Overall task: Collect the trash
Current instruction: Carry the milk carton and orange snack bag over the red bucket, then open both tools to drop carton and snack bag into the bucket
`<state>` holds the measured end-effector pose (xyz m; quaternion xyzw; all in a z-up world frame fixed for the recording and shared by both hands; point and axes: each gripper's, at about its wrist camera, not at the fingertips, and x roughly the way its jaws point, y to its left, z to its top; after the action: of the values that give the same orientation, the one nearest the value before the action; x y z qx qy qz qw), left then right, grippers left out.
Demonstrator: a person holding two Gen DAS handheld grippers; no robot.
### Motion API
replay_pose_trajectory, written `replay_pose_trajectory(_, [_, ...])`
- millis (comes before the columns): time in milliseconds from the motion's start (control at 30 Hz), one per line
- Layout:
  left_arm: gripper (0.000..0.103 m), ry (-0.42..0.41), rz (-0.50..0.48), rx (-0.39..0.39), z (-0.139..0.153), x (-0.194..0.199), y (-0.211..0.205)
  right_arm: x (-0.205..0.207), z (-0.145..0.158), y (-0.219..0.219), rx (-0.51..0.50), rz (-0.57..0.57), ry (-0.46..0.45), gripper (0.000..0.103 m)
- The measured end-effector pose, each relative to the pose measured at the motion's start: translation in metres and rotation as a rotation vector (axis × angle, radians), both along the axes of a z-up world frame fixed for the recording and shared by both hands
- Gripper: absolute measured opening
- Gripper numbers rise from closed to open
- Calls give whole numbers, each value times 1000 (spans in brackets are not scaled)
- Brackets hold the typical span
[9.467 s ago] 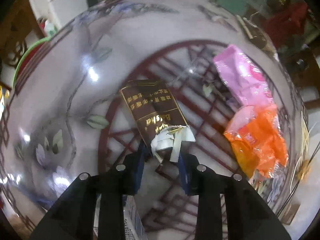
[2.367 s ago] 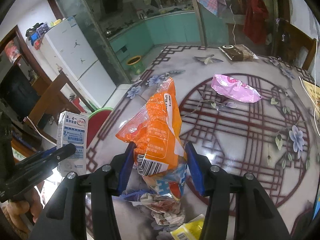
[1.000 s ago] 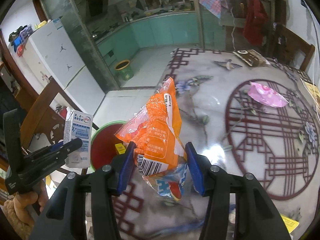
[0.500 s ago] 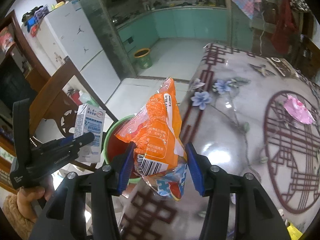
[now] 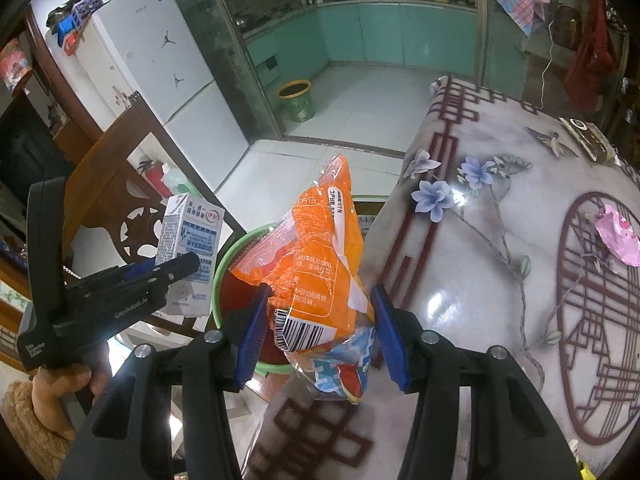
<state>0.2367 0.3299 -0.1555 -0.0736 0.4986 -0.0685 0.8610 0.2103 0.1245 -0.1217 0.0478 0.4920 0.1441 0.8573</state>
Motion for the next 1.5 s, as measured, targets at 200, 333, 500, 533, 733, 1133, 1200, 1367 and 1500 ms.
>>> replay_pose_trajectory(200, [36, 19, 6, 0, -8, 10, 3, 8, -4, 4, -11, 12, 12, 49])
replay_pose_trajectory(333, [36, 31, 18, 3, -14, 14, 7, 12, -7, 11, -16, 30, 21, 49])
replay_pose_trajectory(500, [36, 46, 34, 6, -20, 16, 13, 17, -12, 20, -30, 61, 29, 50])
replay_pose_trajectory(533, [36, 49, 36, 5, -21, 17, 14, 18, -12, 22, -32, 66, 31, 50])
replay_pose_trajectory(733, [36, 53, 42, 0, -22, 15, 16, 21, -14, 27, -37, 89, 27, 50])
replay_pose_trajectory(1133, [64, 31, 74, -16, -13, 10, 20, 21, 0, 20, -37, 69, -50, 78])
replay_pose_trajectory(1200, [64, 25, 75, -19, -9, 8, 20, 19, 2, 14, -45, 59, -56, 78])
replay_pose_trajectory(1367, [68, -1, 62, -20, 1, -5, 11, 3, 8, -6, -39, 16, -58, 78])
replay_pose_trajectory(1500, [68, -14, 28, -17, 8, -17, -7, -16, 14, -27, -42, -23, -65, 78])
